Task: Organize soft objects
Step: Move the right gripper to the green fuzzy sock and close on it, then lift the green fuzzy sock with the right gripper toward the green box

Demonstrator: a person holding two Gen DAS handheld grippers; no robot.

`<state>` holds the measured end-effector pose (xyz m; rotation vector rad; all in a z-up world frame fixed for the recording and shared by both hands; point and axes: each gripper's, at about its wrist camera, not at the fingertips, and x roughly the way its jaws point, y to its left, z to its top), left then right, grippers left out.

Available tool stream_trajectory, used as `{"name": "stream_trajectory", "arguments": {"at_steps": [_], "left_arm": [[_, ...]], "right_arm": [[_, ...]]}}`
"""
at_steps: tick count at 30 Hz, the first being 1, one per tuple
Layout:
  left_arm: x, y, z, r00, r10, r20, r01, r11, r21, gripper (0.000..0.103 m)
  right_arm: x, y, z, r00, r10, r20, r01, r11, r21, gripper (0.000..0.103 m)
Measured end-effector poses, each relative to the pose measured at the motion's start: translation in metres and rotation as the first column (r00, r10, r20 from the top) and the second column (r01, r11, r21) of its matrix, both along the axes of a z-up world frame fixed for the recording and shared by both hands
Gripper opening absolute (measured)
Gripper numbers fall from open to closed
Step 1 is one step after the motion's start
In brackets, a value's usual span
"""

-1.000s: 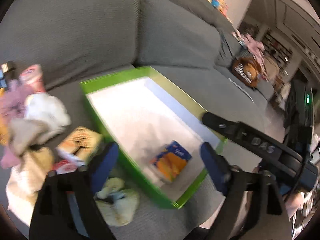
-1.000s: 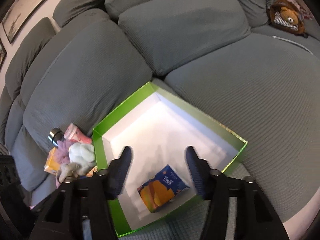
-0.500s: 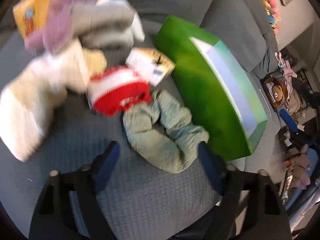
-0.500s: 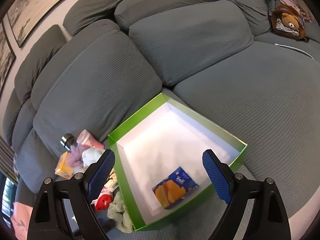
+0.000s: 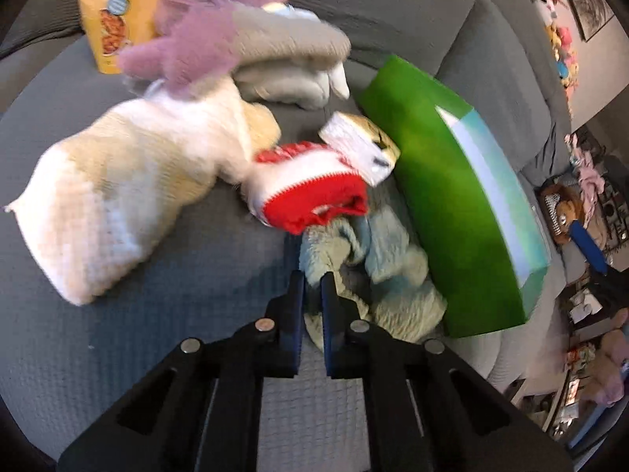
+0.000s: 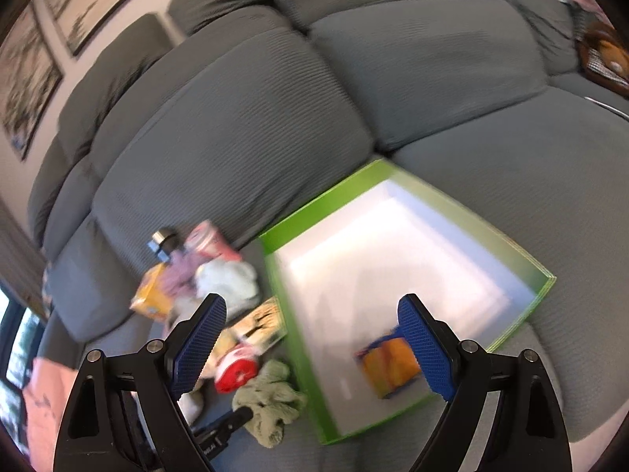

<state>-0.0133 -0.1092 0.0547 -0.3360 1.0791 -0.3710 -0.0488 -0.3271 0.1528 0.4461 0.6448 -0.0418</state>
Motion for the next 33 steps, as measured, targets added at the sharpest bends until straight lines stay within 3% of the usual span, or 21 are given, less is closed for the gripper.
{"name": "stream_trajectory", "arguments": {"at_steps": [4, 8, 11, 14, 19, 21, 22, 26, 28, 29, 30, 33], "left_arm": [[-0.008, 0.022, 0.017, 0.997, 0.022, 0.071, -0.024, 1.0, 0.018, 0.006], [-0.015, 0.048, 0.021, 0.995, 0.035, 0.094, -0.039, 0.999, 0.037, 0.006], [-0.02, 0.058, 0.02, 0.986, 0.093, 0.136, -0.11, 0.986, 0.122, 0.006], [-0.019, 0.076, 0.012, 0.987, 0.122, 0.103, -0.132, 0.987, 0.096, 0.006], [-0.023, 0.091, -0.001, 0.988, 0.143, 0.061, -0.147, 0.987, 0.063, 0.011], [-0.026, 0.093, -0.005, 0.99, 0.133, 0.038, -0.134, 0.99, 0.043, 0.03], [-0.032, 0.09, -0.005, 0.991, 0.133, 0.033, -0.134, 0.99, 0.032, 0.034], [-0.043, 0.094, -0.009, 0.989, 0.145, 0.012, -0.145, 0.988, -0.051, 0.039], [-0.043, 0.09, -0.014, 0.991, 0.135, -0.008, -0.135, 0.988, -0.07, 0.032], [-0.043, 0.088, -0.016, 0.992, 0.124, -0.013, -0.125, 0.99, -0.068, 0.015], [-0.042, 0.084, -0.02, 0.994, 0.102, -0.023, -0.104, 0.992, -0.074, 0.005], [-0.042, 0.079, -0.024, 0.994, 0.114, -0.007, -0.114, 0.99, -0.078, 0.004]], "right_arm": [[0.011, 0.036, -0.001, 0.991, 0.133, -0.019, -0.133, 0.991, -0.019, 0.09], [0.027, 0.074, -0.014, 0.962, 0.259, -0.089, -0.262, 0.965, -0.027, 0.09], [0.038, 0.1, -0.031, 0.923, 0.352, -0.154, -0.358, 0.934, -0.012, 0.09], [0.048, 0.124, -0.057, 0.881, 0.408, -0.239, -0.419, 0.908, 0.006, 0.088], [0.062, 0.149, -0.097, 0.812, 0.464, -0.355, -0.464, 0.881, 0.092, 0.07], [0.06, 0.155, -0.106, 0.806, 0.459, -0.374, -0.465, 0.882, 0.08, 0.065], [0.061, 0.157, -0.11, 0.805, 0.45, -0.387, -0.461, 0.885, 0.071, 0.061], [0.058, 0.165, -0.125, 0.791, 0.442, -0.423, -0.46, 0.886, 0.065, 0.046], [0.058, 0.168, -0.129, 0.792, 0.438, -0.426, -0.459, 0.887, 0.059, 0.034], [0.057, 0.169, -0.13, 0.794, 0.436, -0.424, -0.456, 0.888, 0.06, 0.034], [0.056, 0.169, -0.131, 0.797, 0.441, -0.413, -0.455, 0.888, 0.07, 0.033], [0.058, 0.17, -0.137, 0.776, 0.487, -0.401, -0.469, 0.87, 0.15, 0.027]]}}
